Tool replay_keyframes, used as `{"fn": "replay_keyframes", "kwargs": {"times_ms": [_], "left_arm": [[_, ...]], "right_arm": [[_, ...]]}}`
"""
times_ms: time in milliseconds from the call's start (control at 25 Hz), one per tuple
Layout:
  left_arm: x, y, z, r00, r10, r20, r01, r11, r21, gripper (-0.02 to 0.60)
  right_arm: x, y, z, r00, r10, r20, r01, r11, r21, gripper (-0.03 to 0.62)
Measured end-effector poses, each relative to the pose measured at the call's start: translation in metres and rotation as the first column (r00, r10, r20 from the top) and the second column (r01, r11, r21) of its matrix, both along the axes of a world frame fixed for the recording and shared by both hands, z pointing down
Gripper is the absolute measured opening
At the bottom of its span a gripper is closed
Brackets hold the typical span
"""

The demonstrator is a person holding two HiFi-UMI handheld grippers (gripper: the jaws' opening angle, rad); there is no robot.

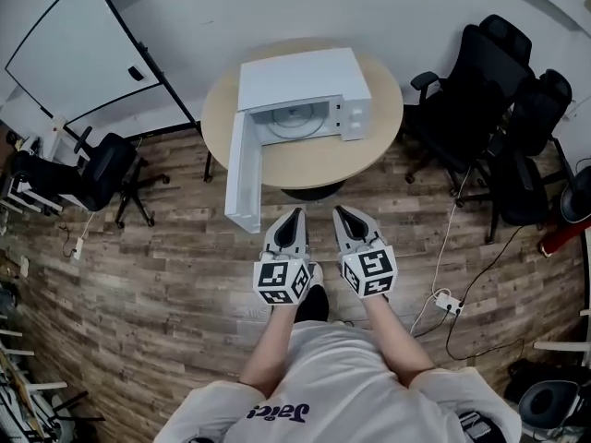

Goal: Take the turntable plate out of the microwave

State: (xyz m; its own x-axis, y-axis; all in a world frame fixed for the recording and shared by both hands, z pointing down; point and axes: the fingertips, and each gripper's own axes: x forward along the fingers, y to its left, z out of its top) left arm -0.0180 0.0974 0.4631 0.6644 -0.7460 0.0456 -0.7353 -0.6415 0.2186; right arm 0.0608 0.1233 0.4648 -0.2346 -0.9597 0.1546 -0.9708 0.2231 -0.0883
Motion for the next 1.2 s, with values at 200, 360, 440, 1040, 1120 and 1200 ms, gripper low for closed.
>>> {"fn": "replay_keyframes", "kwargs": {"times_ms": [200,360,440,1040,1120,1200], "left_arm": [[0.005,-0.064,-0.004,1.0,-0.008,-0.018,0.008,1.0,0.006,0.015],[0.012,-0.116,-0.009,1.0,0.003,-0.018,-0.002,1.0,0.016,0.015],[0.013,-0.139,-0.009,1.0,0.006,-0.019,-0.005,1.0,0.013,0.015],[0.039,-0.243,0.068,0.999,0.027,0.023,-0.024,0.993,-0.12,0.015],[0.044,-0.26,0.075,0.999,0.019,0.028,-0.015,0.992,-0.129,0.015],[0.047,-0.273,0.084,0.999,0.009,0.042,-0.003,0.989,-0.146,0.015]], "right_arm": [[-0.008,-0.063,-0.009,0.998,-0.049,-0.04,0.05,0.999,0.005,0.018],[-0.006,-0.117,-0.016,0.997,-0.055,-0.057,0.056,0.998,0.011,0.018],[-0.006,-0.144,-0.018,0.996,-0.057,-0.066,0.058,0.998,0.008,0.018],[0.027,-0.249,0.048,0.999,-0.028,-0.028,0.024,0.994,-0.11,0.018],[0.034,-0.269,0.056,0.999,-0.036,-0.02,0.033,0.992,-0.123,0.018],[0.038,-0.284,0.066,0.999,-0.047,-0.01,0.045,0.989,-0.143,0.018]]}}
